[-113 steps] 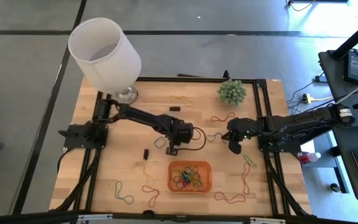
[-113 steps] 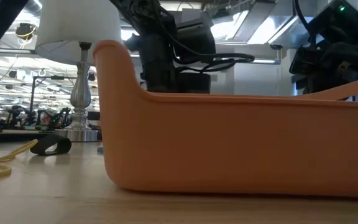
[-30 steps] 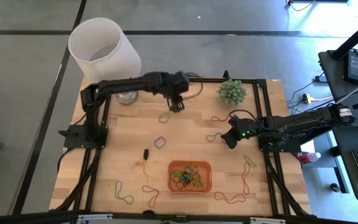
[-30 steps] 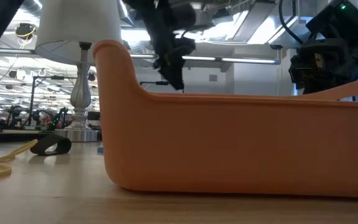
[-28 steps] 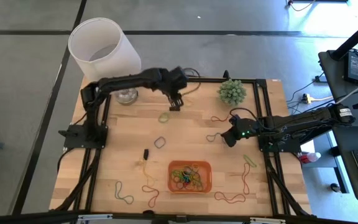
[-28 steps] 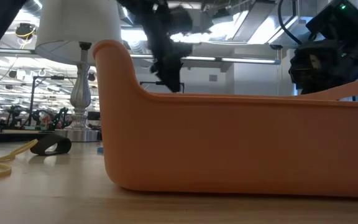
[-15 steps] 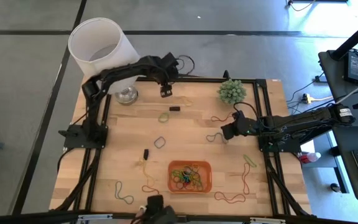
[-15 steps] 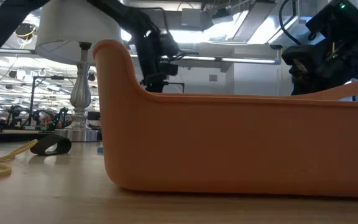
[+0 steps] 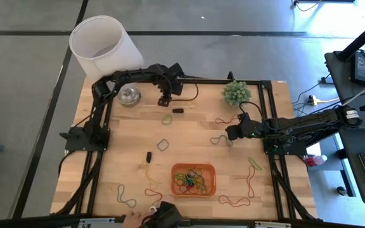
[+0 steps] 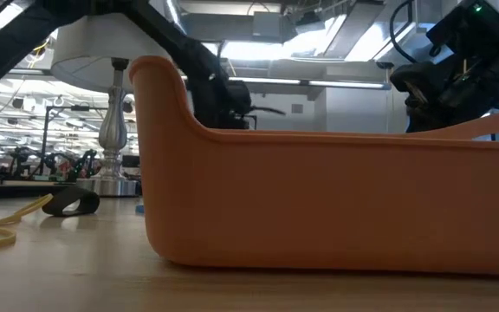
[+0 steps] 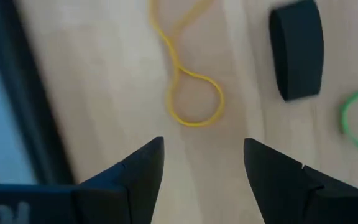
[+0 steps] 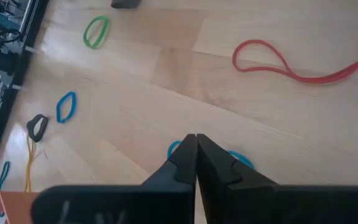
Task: Pick and place rubber bands into bin
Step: Put the yellow rubber band into the orange bin
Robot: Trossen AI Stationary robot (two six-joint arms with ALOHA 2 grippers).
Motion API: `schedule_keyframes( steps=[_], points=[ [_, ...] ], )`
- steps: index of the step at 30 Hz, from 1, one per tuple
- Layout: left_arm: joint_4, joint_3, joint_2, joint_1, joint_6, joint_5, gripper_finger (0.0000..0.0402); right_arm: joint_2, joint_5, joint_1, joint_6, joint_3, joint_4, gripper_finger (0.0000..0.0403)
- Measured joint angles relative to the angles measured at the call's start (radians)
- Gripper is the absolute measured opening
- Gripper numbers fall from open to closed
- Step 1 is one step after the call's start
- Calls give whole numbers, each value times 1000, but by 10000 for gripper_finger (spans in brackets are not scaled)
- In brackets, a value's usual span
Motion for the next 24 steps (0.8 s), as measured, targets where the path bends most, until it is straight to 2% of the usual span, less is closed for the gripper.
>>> schedule_keyframes(
  steps=[6, 24],
  points=[
    [13, -48, 8, -21, 29, 1, 206, 0, 0, 0, 0, 0, 2, 12],
    [144, -47, 7, -77, 18, 2, 162, 0, 0, 0, -4, 0, 3, 12]
  ],
)
